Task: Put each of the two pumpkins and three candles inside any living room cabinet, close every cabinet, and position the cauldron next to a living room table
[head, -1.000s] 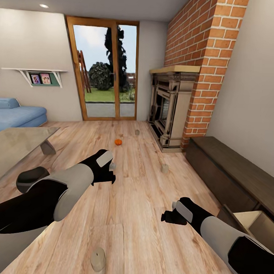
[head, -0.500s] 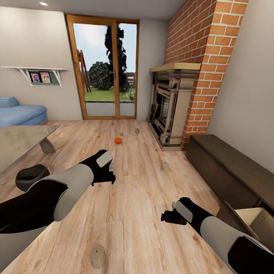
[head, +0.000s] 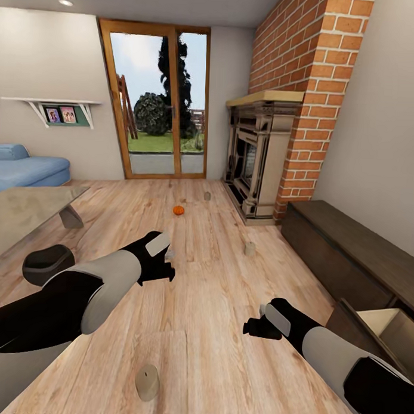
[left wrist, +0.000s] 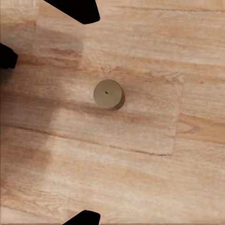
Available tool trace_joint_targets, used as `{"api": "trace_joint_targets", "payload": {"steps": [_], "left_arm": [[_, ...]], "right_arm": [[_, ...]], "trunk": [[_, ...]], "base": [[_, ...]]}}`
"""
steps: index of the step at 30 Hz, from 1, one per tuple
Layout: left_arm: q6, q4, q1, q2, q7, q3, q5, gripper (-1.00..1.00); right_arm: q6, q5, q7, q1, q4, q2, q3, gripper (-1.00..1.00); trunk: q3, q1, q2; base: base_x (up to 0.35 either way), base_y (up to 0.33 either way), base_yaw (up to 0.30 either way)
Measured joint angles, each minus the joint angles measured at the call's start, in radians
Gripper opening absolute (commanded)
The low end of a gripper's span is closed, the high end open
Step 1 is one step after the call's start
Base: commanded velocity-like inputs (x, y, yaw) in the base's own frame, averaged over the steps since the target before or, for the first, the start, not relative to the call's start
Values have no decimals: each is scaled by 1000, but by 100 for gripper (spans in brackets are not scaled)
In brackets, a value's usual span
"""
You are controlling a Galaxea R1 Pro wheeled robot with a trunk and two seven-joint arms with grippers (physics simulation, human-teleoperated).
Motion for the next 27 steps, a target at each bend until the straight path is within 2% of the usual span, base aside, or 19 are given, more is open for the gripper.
{"api": "trace_joint_targets", "payload": {"steps": [8, 27], "left_arm": [[-15, 12, 0, 0, -18, 0, -1, 100], [-18, 13, 1, 0, -18, -2, -7, 100]], "right_arm": [[-4, 0, 0, 0, 0, 1, 1, 100], [-4, 0, 0, 0, 0, 1, 2, 100]], "trunk": [[-25, 31, -56], [-85, 104, -189]], "base": [[0, 0, 0], [0, 0, 0]]}}
